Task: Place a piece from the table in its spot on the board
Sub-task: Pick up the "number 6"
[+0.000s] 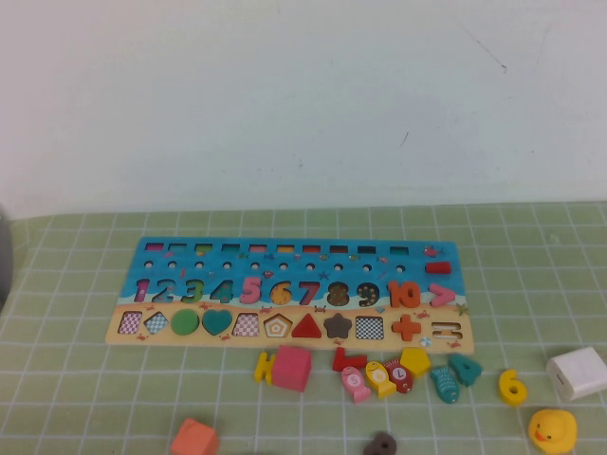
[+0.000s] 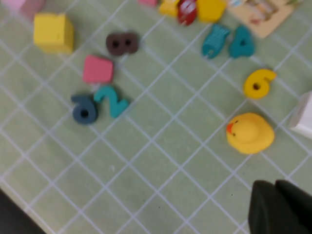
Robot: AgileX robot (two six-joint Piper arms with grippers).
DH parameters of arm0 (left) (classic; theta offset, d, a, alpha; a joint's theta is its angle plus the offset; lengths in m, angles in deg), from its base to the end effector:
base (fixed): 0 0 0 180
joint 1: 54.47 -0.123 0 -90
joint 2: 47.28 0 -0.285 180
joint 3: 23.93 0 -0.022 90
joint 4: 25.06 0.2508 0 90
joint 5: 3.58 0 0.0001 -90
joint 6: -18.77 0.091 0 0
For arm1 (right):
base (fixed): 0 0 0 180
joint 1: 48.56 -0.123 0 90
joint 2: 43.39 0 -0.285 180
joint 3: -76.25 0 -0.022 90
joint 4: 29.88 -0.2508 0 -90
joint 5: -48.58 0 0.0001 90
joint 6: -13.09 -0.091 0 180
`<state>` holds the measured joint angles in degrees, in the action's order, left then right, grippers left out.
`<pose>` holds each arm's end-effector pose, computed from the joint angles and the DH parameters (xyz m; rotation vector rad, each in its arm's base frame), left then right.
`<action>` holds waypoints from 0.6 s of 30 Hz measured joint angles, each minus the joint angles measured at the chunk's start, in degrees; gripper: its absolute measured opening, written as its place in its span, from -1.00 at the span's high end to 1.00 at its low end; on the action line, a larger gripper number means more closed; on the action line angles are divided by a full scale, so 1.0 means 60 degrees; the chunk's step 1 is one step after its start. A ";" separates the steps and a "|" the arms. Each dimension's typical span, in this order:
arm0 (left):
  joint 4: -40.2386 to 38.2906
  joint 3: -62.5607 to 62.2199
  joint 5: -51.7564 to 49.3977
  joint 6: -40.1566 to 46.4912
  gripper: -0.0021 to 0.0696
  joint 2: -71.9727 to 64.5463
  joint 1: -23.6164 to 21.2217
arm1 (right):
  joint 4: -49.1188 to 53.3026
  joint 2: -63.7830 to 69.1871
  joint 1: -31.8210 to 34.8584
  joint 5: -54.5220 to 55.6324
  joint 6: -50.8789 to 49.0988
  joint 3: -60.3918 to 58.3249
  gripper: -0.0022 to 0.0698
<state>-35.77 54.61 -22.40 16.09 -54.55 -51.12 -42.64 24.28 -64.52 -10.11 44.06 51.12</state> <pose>0.0534 -0.0086 0.1768 -0.1085 1.8245 -0.2540 0.1748 0.0679 0.3183 -0.9596 2.4328 0.1991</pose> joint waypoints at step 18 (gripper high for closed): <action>0.0000 0.0000 0.0000 0.0000 0.95 0.0000 0.0000 | 0.2038 0.6268 -0.1663 0.0356 -0.3021 0.2158 0.86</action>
<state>-35.77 54.61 -22.40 16.09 -54.55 -51.12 -30.41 61.89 -74.50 -7.97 25.93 64.07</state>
